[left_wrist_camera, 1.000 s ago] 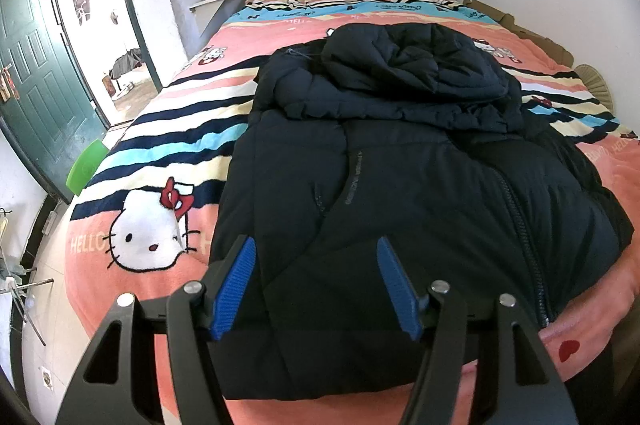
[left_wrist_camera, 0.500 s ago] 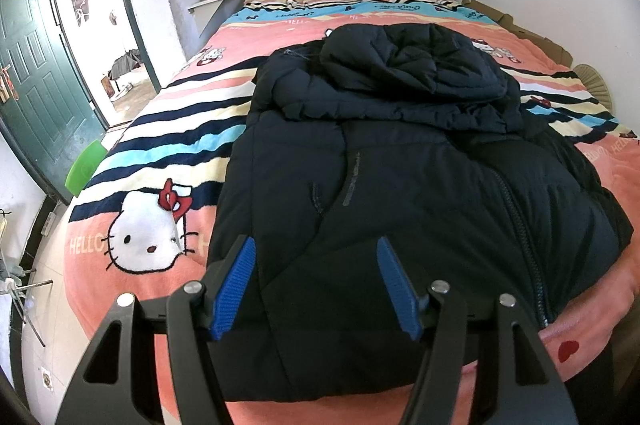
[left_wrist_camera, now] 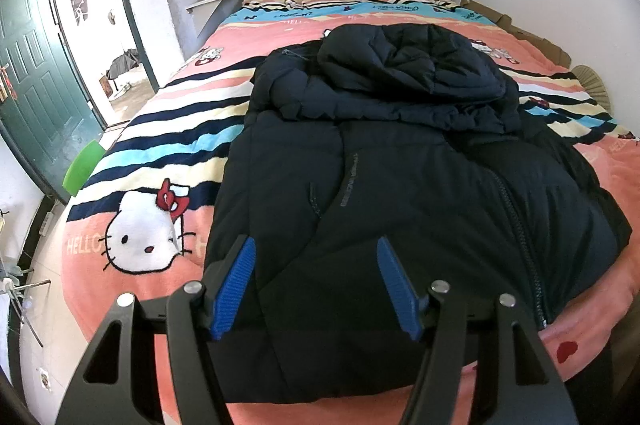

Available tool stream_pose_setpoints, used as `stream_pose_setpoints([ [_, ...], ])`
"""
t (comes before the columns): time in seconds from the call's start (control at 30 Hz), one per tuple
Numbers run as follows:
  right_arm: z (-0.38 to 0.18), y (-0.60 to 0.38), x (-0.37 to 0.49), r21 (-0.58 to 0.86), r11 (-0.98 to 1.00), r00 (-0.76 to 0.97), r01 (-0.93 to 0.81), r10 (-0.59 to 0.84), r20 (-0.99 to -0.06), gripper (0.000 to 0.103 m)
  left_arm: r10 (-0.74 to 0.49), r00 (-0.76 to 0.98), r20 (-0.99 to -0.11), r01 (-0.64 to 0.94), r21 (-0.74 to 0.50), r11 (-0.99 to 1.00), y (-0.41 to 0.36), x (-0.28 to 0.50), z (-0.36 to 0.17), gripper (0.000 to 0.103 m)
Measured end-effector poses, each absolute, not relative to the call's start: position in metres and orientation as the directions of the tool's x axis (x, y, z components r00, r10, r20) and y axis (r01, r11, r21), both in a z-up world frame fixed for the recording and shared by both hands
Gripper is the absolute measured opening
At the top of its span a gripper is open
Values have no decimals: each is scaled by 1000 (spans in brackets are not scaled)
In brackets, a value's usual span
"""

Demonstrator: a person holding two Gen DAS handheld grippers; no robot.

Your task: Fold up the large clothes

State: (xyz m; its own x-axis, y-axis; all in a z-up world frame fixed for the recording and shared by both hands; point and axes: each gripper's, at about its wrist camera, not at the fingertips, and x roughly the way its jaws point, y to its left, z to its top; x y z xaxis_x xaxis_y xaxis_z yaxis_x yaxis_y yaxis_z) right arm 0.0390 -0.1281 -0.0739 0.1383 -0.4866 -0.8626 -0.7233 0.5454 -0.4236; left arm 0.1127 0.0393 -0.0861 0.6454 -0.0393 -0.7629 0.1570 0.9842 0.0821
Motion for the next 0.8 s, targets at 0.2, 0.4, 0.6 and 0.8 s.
stream_pose_setpoints([
  [0.2,-72,-129,40,-425,549,140,-719,-485,-863,84,-42,643,-764,156,77,985,40,113,-85,62],
  [0.4,-60,-144,52,-441,612,162,-657,-457,-875,84,-28,656,-754,127,74,989,50,113,-74,62],
  [0.6,-38,-183,83,-422,788,233,-449,-353,-906,95,5,659,-752,68,66,995,85,115,-65,62],
  [0.8,-48,-223,106,-329,906,273,-268,-256,-927,101,29,621,-783,29,60,998,109,118,-76,62],
])
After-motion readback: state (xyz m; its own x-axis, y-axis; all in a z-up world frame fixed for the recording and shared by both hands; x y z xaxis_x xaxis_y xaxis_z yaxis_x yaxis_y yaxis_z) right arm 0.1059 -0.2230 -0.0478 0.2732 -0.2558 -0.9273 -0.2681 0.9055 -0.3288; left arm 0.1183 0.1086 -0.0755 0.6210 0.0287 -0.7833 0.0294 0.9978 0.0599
